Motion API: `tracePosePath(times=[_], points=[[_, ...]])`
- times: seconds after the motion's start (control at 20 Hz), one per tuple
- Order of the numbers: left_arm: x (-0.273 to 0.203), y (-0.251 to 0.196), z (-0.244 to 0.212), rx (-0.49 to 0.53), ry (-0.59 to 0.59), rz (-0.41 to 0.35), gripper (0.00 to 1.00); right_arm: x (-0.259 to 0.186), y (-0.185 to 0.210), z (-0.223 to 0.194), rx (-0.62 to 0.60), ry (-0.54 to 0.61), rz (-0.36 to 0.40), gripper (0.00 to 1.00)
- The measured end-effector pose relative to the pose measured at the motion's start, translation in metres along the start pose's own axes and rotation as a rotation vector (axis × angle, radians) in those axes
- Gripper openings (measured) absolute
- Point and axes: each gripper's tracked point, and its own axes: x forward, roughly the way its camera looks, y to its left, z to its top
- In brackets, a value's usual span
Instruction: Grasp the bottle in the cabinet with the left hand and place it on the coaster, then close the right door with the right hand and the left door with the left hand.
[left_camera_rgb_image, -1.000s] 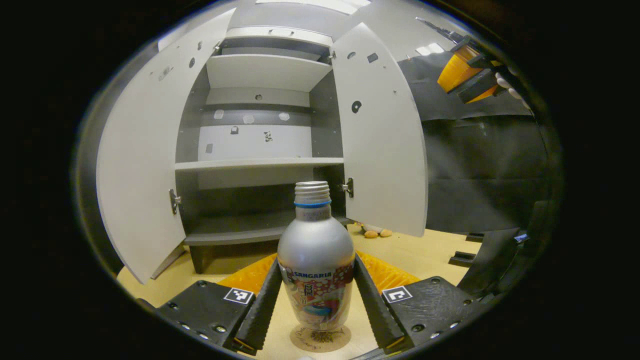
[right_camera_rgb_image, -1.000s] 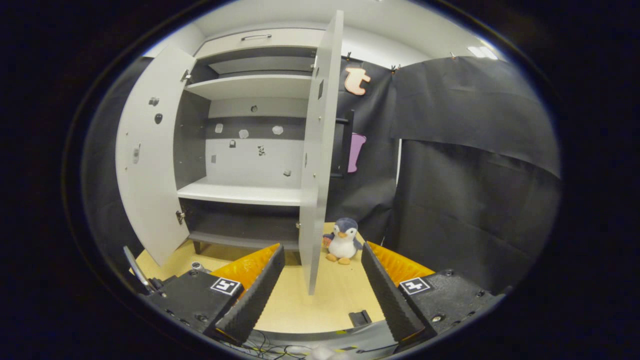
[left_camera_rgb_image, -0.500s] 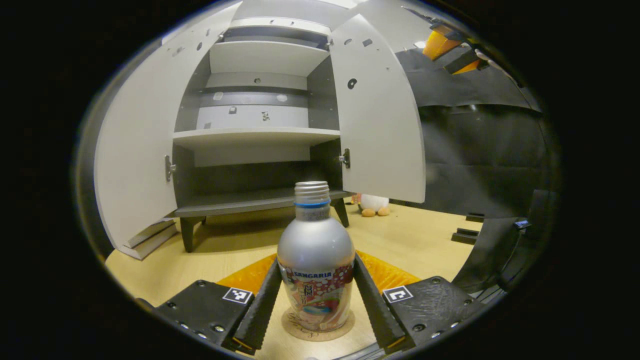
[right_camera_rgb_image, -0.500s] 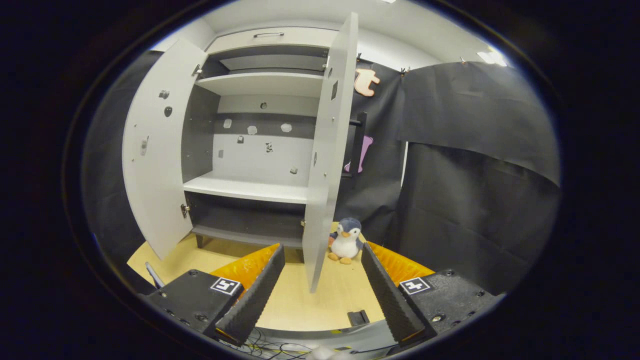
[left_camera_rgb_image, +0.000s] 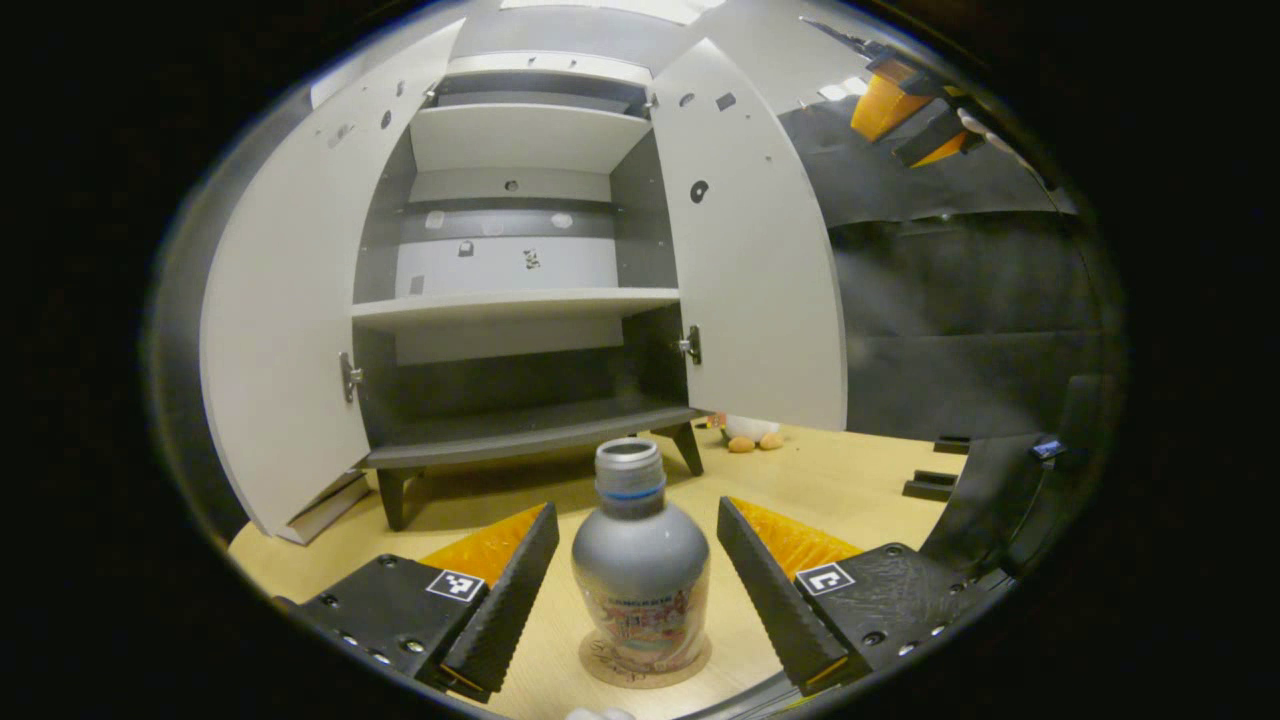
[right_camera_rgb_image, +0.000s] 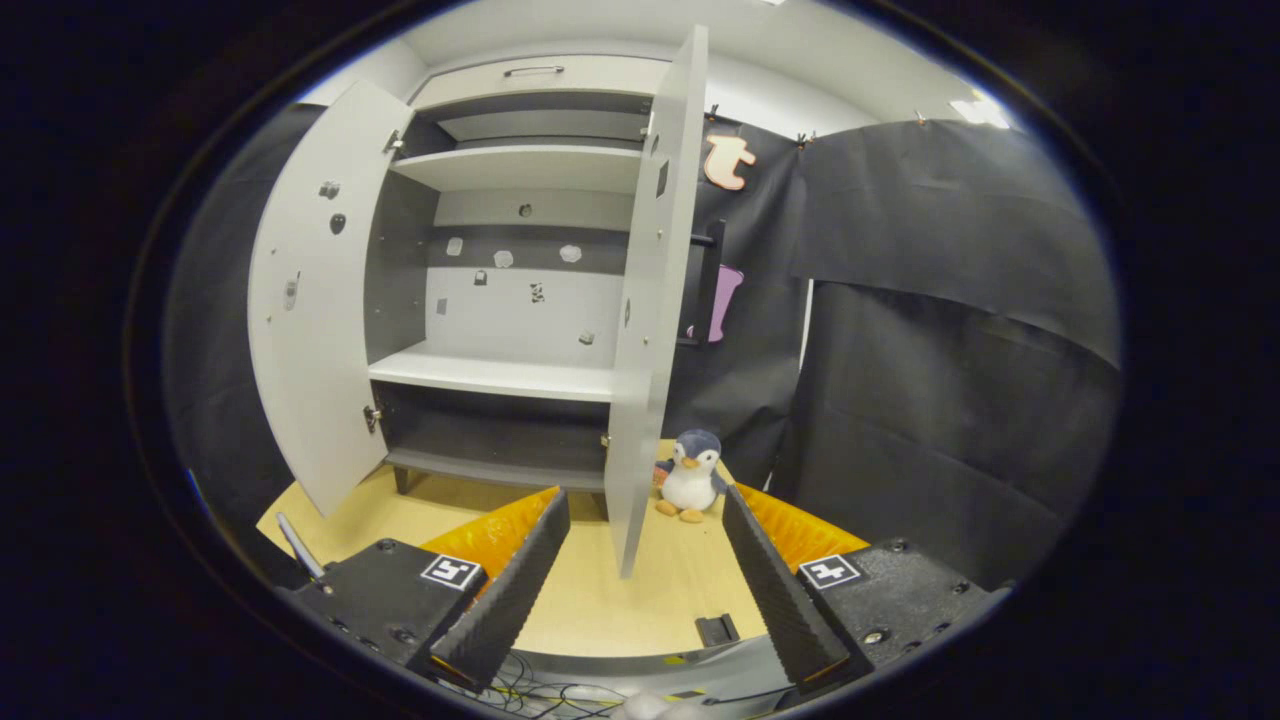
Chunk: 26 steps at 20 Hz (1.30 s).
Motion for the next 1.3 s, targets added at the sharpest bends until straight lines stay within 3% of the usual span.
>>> tracePosePath(times=[0.4,0.7,1.0,1.3], points=[[-0.003,0.014,0.142,0.024,-0.159,0.043,0.98,-0.008,-0.002,0.005,0.052,-0.055,0.003,1.00],[-0.028,0.048,0.222,-0.035,-0.120,0.099,0.97,-0.009,-0.015,0.013,0.098,-0.115,-0.010,1.00],[-0.073,0.117,0.249,-0.018,-0.029,0.317,0.99,0.027,-0.070,0.033,0.142,-0.137,-0.033,1.00],[-0.111,0.126,0.250,-0.026,0.034,0.506,0.97,0.092,-0.124,0.079,0.165,-0.150,0.057,1.00]])
